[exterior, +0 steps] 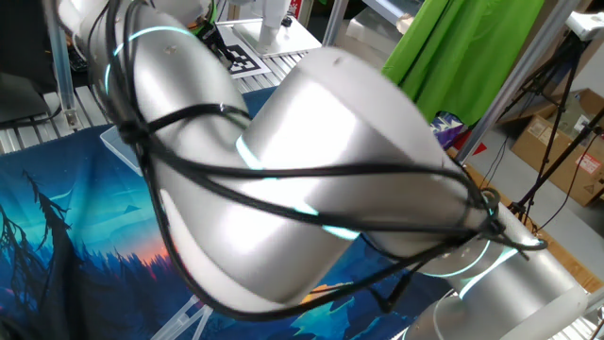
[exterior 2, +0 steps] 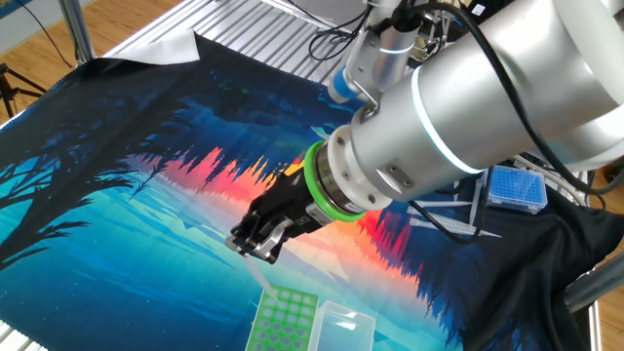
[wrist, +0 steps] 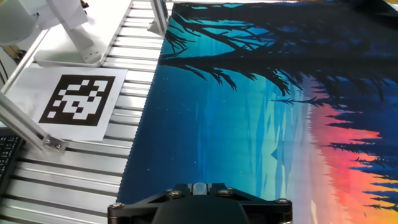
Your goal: Insert a large pipette tip into the holder for large pipette tips
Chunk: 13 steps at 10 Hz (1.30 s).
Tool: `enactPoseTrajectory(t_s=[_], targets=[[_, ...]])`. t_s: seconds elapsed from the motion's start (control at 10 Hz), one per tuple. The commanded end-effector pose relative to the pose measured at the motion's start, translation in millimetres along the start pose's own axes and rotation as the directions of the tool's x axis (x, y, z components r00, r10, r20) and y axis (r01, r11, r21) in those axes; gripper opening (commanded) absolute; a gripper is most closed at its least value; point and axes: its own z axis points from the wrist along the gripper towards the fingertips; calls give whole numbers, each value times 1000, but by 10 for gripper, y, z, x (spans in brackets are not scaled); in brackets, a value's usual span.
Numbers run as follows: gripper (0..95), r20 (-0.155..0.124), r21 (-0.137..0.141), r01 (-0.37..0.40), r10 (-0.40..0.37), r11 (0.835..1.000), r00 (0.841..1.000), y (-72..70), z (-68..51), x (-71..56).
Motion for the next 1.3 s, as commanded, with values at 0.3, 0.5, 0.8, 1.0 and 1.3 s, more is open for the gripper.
enactPoseTrajectory(t_s=[0.3, 0.5, 0.8, 1.0, 1.3], targets=[[0, 55, -14, 14, -13, 1000, 998, -14, -13, 16], [0, 72, -17, 19, -17, 1000, 997, -18, -24, 22], [0, 90, -16, 20, -18, 1000, 996, -35, -75, 53], [0, 90, -14, 25, -24, 1000, 996, -48, -101, 75], [0, 90, -16, 19, -18, 1000, 996, -87, -125, 143]])
